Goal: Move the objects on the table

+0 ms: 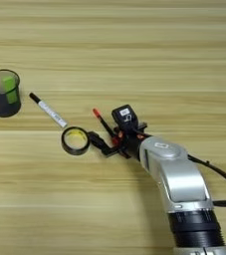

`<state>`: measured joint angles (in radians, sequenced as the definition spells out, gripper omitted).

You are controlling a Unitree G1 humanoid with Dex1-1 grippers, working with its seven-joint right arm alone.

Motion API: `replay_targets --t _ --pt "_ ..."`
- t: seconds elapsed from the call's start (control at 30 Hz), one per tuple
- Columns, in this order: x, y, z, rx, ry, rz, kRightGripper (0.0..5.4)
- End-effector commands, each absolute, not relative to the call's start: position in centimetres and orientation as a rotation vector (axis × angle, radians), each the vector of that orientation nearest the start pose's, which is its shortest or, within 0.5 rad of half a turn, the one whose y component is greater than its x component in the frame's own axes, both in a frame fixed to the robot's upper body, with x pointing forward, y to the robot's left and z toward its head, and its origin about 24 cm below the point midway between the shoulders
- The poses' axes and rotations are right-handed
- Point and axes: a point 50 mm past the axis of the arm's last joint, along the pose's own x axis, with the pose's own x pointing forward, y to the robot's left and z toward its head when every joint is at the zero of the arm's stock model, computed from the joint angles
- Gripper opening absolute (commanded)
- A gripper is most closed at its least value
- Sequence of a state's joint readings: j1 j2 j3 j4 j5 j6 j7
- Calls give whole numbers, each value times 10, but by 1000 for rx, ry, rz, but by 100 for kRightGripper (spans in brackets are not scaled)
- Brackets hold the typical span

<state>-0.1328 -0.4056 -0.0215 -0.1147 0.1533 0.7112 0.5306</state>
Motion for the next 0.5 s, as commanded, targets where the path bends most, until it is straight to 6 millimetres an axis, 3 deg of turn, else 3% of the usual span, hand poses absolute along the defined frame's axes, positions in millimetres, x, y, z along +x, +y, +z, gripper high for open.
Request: replay_targets --t 0.03,0.5 --pt "280 -200 95 -208 327 452 538" --pt "296 -145 116 -233 201 656 538"
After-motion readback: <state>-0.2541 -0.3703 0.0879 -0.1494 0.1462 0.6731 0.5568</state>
